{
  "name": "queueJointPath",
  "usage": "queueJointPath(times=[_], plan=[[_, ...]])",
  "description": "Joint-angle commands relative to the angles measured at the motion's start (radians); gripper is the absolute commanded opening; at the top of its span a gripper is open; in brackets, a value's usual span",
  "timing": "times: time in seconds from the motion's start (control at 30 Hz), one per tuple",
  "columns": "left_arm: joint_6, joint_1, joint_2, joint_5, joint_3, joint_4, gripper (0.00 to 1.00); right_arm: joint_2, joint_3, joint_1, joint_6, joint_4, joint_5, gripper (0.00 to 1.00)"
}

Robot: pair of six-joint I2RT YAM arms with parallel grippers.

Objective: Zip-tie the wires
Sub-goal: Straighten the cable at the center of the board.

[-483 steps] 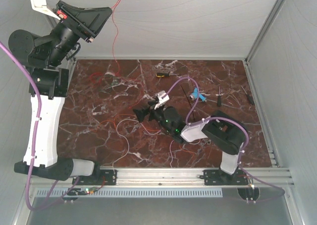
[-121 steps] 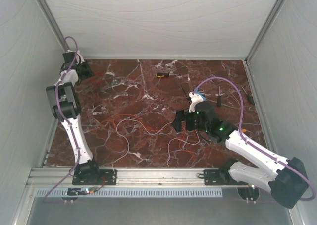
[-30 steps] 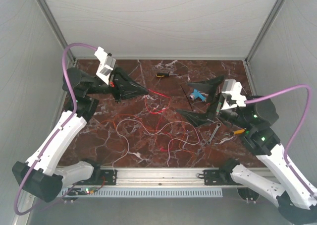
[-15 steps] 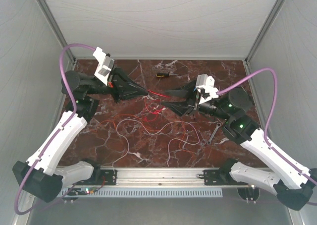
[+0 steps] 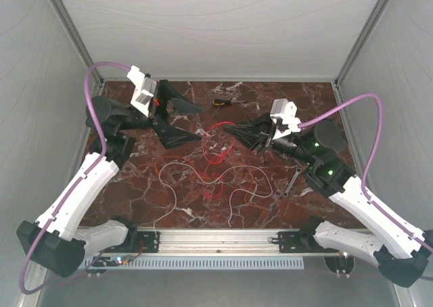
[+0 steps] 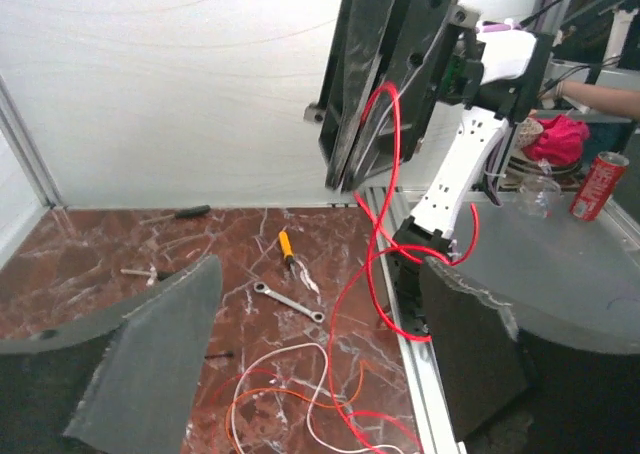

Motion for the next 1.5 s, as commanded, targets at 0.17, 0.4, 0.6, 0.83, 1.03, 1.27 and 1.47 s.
queueJointPath(times=[0.17,0.4,0.6,0.83,1.03,1.27,1.47], plan=[[0.082,-0.006,0.028,-0.055,-0.037,0.009,1.00,0.004,0.203,0.009,-0.005,-0.063,0.206,0.00],[0.096,-0.038,0.070,-0.040,-0.049,0.006,1.00,0.062,0.328,0.009,0.006,-0.063,0.287,0.00],[0.119,-0.092,0.114,-0.039,-0.032,-0.044,0.99,0.098,0.355,0.009,-0.021,-0.037,0.293,0.00],[0.283,-0.174,0.124,-0.253,-0.021,-0.220,0.89,0.129,0.371,0.009,-0.055,-0.002,0.319,0.00],[0.245,-0.175,0.131,-0.449,-0.050,-0.195,0.78,0.146,0.396,0.009,-0.074,0.026,0.346,0.00],[0.234,-0.175,0.136,-0.546,-0.062,-0.196,0.68,0.161,0.407,0.009,-0.095,0.071,0.436,0.00],[0.215,-0.175,0.186,-0.478,-0.038,-0.205,0.23,0.168,0.415,0.009,-0.095,0.094,0.446,0.00]])
